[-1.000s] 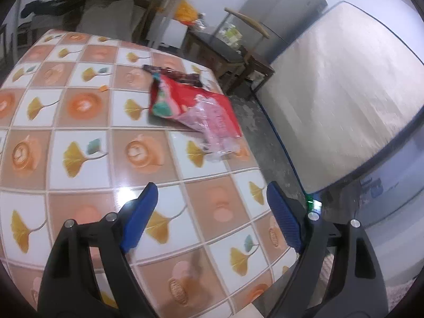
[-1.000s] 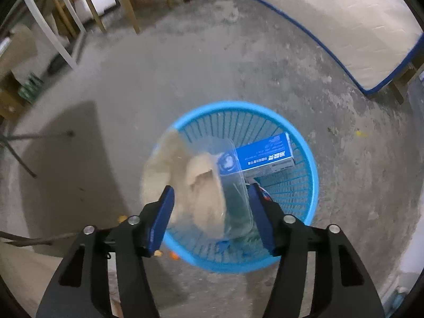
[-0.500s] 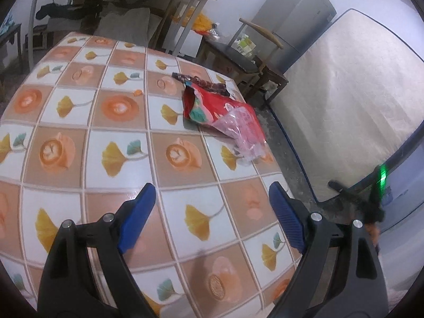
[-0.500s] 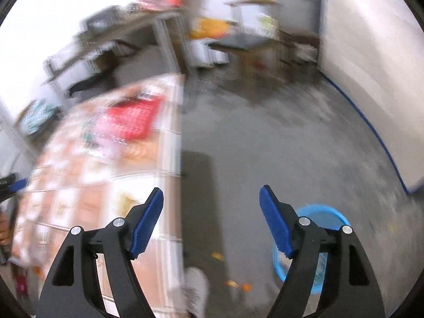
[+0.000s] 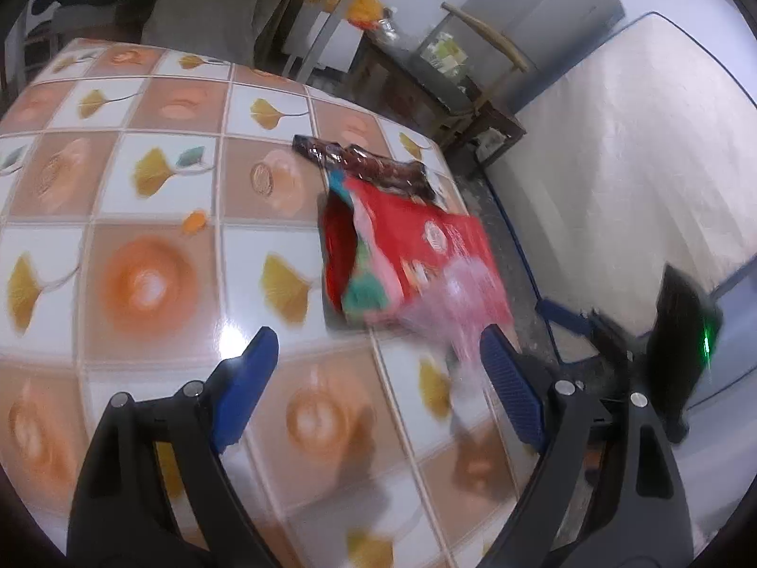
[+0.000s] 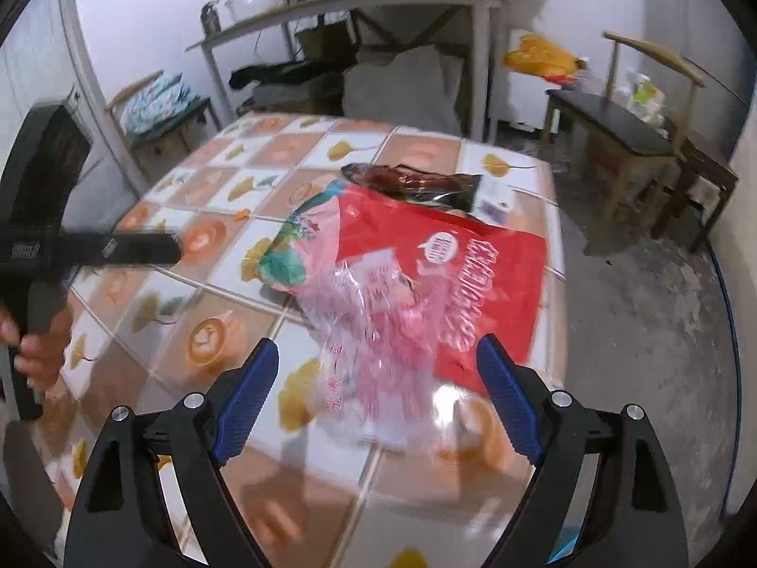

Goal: Collect trash
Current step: 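Move both tools back over the table toward the red snack bag, then grasp the red snack bag with the left tool while the right tool grasps the clear plastic bag, then lift the red snack bag with the left tool while the right tool holds the clear bag, then carry the red snack bag and clear bag over the blue wastebasket with both tools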

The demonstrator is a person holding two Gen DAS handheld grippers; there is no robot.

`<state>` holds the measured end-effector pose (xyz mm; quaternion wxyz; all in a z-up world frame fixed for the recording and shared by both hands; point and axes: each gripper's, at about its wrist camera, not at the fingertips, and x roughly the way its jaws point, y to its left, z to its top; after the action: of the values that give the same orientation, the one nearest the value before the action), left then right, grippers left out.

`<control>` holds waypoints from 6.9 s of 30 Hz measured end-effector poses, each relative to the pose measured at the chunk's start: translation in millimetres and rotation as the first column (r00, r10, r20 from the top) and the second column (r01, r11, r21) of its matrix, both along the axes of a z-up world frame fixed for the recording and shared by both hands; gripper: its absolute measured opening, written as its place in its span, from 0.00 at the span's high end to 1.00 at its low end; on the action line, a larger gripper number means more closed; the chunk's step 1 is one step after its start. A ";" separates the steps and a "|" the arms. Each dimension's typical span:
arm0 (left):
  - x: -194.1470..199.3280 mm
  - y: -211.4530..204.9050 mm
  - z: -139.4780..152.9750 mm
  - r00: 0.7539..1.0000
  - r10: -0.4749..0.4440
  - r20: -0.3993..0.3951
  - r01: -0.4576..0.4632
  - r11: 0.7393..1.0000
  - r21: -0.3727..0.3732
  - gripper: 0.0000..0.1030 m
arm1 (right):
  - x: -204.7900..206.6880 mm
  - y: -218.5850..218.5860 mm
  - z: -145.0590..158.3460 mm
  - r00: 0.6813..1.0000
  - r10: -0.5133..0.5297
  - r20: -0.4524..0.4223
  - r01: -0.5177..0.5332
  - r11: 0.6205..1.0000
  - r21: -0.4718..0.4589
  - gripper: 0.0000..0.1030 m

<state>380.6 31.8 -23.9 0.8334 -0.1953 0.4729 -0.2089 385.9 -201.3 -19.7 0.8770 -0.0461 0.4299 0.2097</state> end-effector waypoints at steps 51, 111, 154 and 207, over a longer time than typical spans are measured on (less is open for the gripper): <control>-263.5 5.4 -25.9 0.992 0.072 -0.104 -0.082 0.991 -0.102 0.79 | -207.1 34.3 -32.6 0.994 -0.001 -0.110 0.012 0.994 0.105 0.82; -229.5 16.3 -80.0 0.941 -0.176 -0.289 -0.010 0.839 -0.544 0.58 | -226.1 2.7 -46.8 0.987 -0.081 -0.141 0.107 0.976 0.189 0.82; -278.4 -72.6 -0.9 0.984 -0.148 0.098 0.114 0.949 0.293 0.97 | -248.8 -32.7 -23.4 0.979 -0.196 -0.052 0.203 0.962 0.185 0.87; -262.9 -144.1 50.5 0.930 -0.302 0.211 0.269 0.947 0.174 0.98 | -300.1 -150.8 7.1 0.875 -0.482 0.049 0.446 0.842 0.304 0.87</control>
<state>117.7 -112.3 26.7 0.8558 -0.0385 0.4082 -0.3155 85.8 -352.1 -12.7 0.9237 0.1726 0.3388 0.0470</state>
